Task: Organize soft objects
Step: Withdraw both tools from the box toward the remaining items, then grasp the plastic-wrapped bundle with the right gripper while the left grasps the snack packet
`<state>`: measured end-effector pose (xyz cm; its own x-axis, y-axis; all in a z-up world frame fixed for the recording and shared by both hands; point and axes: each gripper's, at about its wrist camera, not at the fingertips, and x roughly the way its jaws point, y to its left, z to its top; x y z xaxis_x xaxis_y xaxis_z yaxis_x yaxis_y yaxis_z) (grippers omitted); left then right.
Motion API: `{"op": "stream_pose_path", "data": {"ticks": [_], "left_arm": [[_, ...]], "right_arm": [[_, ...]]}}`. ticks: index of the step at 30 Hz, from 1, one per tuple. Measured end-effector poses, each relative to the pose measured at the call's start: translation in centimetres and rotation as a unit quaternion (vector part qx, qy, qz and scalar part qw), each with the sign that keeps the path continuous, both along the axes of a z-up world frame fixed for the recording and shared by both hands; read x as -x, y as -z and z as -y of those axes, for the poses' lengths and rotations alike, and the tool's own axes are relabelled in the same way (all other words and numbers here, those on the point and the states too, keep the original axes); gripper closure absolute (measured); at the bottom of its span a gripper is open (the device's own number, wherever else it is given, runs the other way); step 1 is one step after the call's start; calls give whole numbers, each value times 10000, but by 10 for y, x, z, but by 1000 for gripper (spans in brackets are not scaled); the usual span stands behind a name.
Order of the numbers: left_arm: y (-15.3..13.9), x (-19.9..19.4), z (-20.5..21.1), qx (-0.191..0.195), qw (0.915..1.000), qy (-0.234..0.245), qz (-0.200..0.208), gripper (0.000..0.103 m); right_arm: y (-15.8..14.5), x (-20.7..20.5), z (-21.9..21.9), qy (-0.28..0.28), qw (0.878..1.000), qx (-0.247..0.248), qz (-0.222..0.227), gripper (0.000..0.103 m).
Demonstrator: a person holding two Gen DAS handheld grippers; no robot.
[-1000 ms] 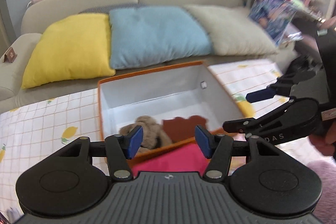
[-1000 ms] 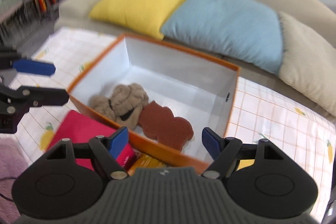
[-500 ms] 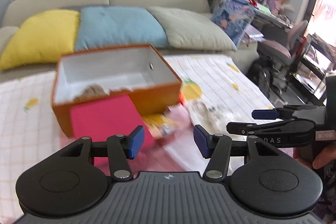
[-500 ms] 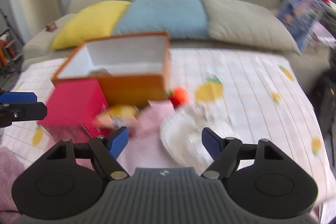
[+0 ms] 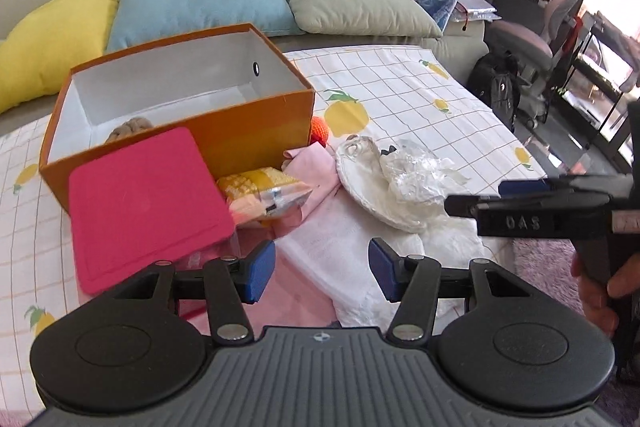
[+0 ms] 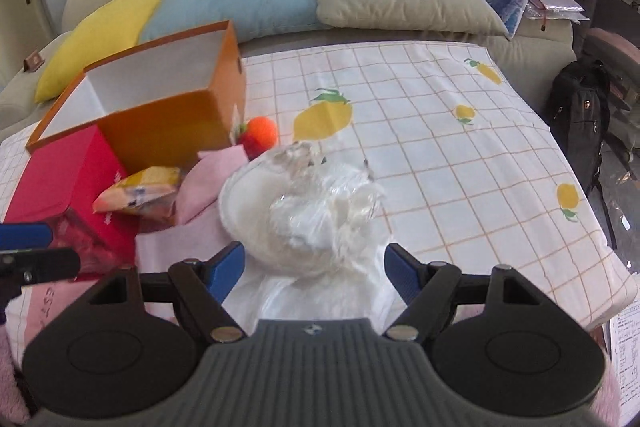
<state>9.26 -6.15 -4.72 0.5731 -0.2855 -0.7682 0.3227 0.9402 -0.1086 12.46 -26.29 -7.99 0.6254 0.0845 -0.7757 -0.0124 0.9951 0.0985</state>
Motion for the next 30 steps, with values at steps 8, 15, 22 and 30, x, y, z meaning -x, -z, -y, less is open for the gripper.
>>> {"op": "stream_pose_path", "data": {"ticks": [8, 15, 22, 30], "left_arm": [[5, -19, 13, -85, 9999, 109, -94, 39], [11, -37, 24, -373, 9991, 187, -18, 39], [18, -51, 42, -1565, 9837, 824, 311, 37], [45, -58, 55, -2868, 9405, 1798, 300, 35]], "right_arm": [[23, -52, 10, 397, 9971, -528, -371, 25], [56, -71, 10, 498, 9930, -690, -818, 33], [61, -65, 5, 133, 9950, -627, -762, 63], [19, -39, 3, -305, 9978, -579, 66, 65]]}}
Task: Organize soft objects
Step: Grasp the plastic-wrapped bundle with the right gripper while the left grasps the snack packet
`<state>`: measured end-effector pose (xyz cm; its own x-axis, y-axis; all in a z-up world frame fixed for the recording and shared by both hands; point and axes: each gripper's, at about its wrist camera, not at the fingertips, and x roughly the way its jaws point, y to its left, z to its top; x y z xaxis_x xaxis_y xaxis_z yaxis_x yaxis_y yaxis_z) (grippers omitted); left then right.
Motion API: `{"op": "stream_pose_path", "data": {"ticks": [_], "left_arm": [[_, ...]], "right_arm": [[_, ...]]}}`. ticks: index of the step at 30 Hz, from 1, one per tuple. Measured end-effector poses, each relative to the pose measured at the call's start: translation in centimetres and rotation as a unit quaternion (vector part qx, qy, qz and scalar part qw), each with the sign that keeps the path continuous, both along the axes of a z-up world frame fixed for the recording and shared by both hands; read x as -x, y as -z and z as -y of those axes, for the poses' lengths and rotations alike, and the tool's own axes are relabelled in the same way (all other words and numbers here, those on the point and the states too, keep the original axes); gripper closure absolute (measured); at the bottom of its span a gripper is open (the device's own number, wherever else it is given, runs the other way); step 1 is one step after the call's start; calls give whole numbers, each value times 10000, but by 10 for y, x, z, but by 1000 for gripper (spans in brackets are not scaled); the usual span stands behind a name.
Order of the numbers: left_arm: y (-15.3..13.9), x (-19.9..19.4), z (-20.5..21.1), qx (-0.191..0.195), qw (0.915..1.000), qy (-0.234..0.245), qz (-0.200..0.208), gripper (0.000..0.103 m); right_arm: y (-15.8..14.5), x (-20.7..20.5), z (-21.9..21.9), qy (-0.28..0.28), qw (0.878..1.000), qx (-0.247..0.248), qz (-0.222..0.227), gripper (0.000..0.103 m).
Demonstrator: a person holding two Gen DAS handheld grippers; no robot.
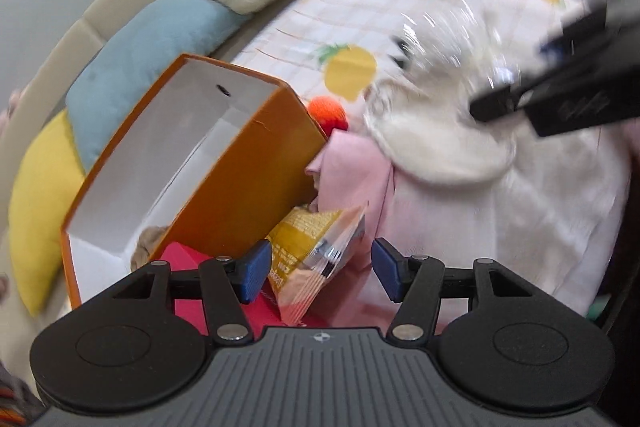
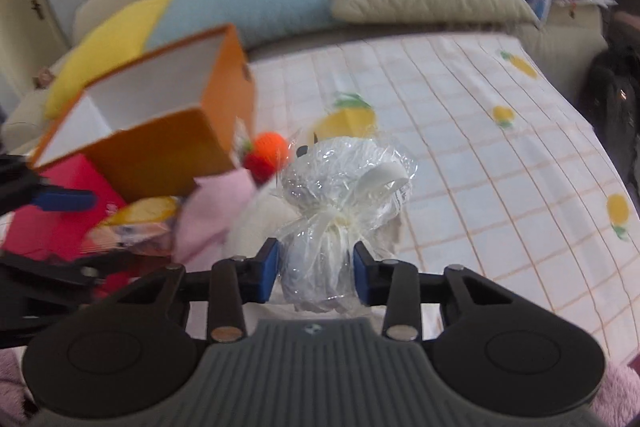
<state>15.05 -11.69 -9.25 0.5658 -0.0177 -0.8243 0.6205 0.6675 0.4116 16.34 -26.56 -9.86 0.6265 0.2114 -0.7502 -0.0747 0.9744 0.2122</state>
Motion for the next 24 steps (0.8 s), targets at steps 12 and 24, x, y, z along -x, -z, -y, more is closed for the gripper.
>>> {"op": "stream_pose_path", "data": {"ticks": [12, 24], "left_arm": [[52, -8, 23, -1551, 9852, 713, 139, 39], [38, 3, 10, -1009, 9932, 283, 498, 79]], "right_arm": [[21, 2, -13, -354, 9987, -171, -316, 64], [21, 3, -16, -392, 9988, -89, -275, 64]]}}
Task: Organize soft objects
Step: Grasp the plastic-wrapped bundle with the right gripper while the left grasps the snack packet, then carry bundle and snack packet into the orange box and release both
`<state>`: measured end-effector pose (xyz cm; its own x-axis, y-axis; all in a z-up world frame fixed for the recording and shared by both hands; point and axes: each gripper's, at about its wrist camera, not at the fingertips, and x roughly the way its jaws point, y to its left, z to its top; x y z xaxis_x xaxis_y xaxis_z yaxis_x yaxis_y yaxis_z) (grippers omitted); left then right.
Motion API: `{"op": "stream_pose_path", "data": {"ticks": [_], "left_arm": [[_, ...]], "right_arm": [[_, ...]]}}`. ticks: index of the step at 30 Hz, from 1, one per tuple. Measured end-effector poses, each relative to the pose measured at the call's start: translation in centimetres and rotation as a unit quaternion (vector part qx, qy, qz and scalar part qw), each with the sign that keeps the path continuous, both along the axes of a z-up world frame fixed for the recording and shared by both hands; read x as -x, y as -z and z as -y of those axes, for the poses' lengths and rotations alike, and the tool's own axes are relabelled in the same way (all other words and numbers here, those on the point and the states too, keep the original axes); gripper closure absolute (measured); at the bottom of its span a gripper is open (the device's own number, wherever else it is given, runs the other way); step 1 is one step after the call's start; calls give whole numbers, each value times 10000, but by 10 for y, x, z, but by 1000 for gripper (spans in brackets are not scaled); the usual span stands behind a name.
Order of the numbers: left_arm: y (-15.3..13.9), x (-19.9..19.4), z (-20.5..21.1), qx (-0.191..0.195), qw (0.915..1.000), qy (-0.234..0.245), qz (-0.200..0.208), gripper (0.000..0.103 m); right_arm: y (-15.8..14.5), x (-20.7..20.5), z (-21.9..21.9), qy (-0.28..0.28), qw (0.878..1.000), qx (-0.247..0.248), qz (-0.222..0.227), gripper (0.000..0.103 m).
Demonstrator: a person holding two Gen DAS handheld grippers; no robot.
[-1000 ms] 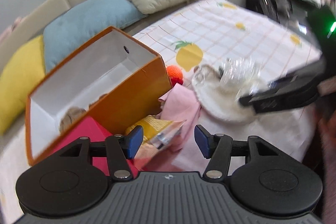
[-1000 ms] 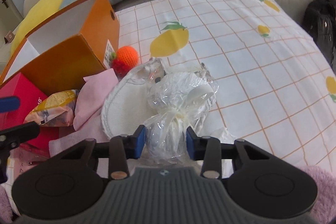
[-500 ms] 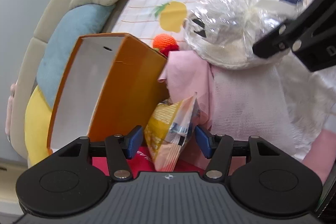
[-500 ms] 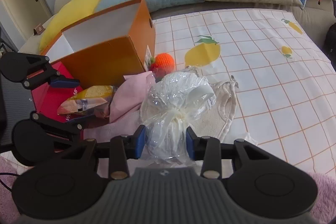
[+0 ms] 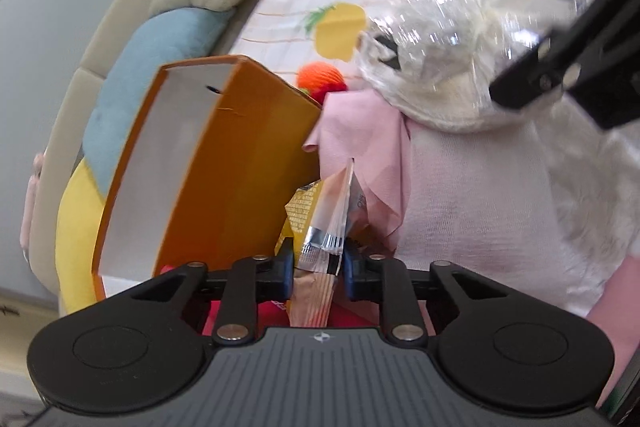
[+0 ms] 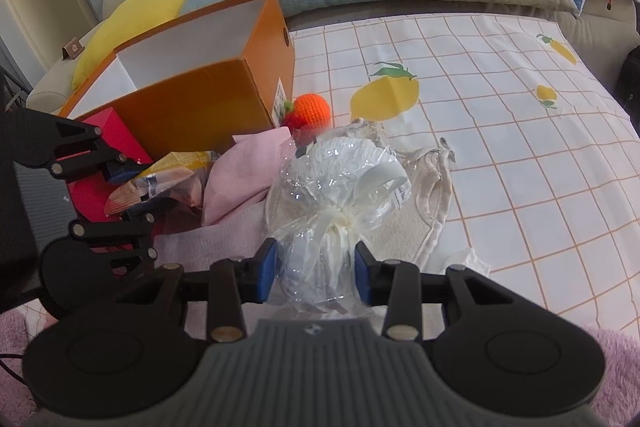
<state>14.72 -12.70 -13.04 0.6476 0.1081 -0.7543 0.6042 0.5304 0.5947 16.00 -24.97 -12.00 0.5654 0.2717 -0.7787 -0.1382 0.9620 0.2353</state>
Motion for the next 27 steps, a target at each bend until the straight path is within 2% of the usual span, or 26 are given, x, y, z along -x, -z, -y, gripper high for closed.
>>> {"op": "stream_pose_path", "data": {"ticks": [5, 8, 12, 15, 20, 24, 27], "left_arm": [[-38, 10, -10, 754, 9959, -447, 226, 80], [-68, 17, -21, 1350, 9874, -734, 370, 80], [-112, 21, -45, 2349, 9639, -1173, 445, 80], [-138, 17, -68, 2889, 9449, -1445, 523, 80], [-169, -2, -105, 3335, 9243, -1748, 618, 80], [-179, -24, -125, 3409, 9193, -1844, 686, 81], [-176, -45, -134, 3501, 9168, -1863, 473, 81]], "right_arm": [[-11, 5, -1, -45, 9997, 21, 239, 64], [-18, 7, -2, -80, 9995, 42, 319, 64], [-35, 11, -3, -176, 9984, 46, 538, 64], [-54, 9, -9, -382, 9967, 25, 715, 64], [-87, -6, -26, -897, 9909, 76, 996, 64], [-113, -37, -44, -1278, 9871, -82, 957, 64], [-126, -66, -63, -1518, 9838, -53, 953, 64]]}}
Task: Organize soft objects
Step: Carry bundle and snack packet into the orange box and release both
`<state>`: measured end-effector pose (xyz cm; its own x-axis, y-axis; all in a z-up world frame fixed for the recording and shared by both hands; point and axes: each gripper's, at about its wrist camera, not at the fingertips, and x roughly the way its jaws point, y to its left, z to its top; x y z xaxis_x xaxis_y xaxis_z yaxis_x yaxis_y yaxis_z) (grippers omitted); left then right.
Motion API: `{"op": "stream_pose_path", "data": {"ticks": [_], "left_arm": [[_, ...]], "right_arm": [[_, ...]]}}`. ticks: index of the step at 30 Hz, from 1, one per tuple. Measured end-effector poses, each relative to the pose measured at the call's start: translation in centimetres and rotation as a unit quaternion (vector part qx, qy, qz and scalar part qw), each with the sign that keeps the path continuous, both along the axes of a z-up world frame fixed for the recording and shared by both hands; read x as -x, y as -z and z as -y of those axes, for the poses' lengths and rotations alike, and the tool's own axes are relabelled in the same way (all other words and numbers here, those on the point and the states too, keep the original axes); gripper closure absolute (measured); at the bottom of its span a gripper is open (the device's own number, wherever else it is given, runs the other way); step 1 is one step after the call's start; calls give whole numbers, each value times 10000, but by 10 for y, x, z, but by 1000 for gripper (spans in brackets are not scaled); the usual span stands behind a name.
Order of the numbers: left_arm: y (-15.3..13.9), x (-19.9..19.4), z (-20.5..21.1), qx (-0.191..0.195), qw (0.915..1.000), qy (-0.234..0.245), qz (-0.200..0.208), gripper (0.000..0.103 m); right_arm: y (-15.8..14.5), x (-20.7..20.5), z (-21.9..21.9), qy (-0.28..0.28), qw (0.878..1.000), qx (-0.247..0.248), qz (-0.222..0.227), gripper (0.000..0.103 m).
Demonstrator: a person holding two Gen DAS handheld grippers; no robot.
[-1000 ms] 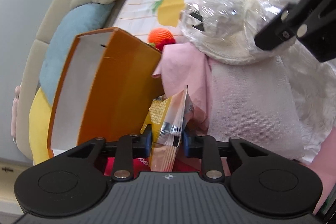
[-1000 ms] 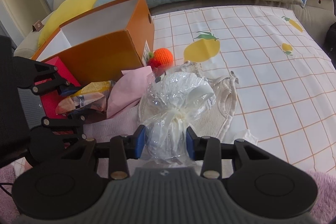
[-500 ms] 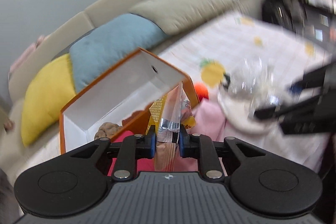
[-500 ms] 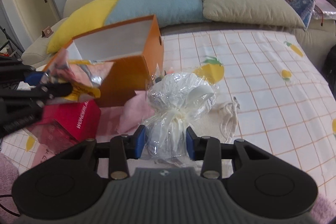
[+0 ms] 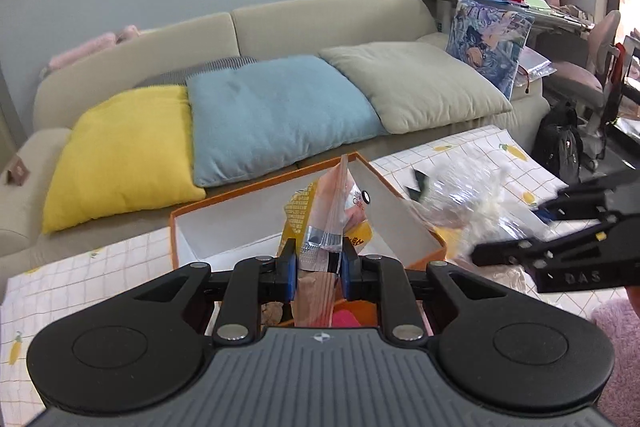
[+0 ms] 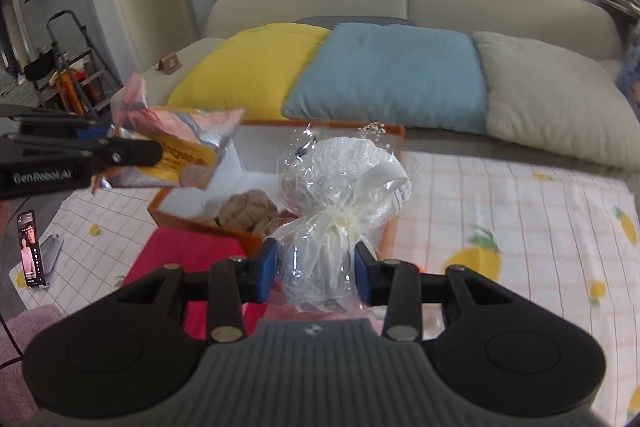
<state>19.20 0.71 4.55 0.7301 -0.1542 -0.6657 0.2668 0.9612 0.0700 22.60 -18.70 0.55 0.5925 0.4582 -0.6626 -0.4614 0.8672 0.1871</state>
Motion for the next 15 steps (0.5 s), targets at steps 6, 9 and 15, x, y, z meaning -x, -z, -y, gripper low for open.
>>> {"op": "stream_pose_path", "data": {"ticks": [6, 9, 15], "left_arm": [[23, -47, -12, 5, 9992, -46, -406, 81], [35, -69, -18, 112, 9982, -135, -577, 81], [62, -107, -17, -56, 9961, -101, -880, 81]], "right_arm": [[14, -71, -38, -234, 9979, 313, -512, 64], [33, -99, -55, -284, 9952, 684, -642, 64], [62, -140, -82, -386, 9881, 1225, -851, 64]]}}
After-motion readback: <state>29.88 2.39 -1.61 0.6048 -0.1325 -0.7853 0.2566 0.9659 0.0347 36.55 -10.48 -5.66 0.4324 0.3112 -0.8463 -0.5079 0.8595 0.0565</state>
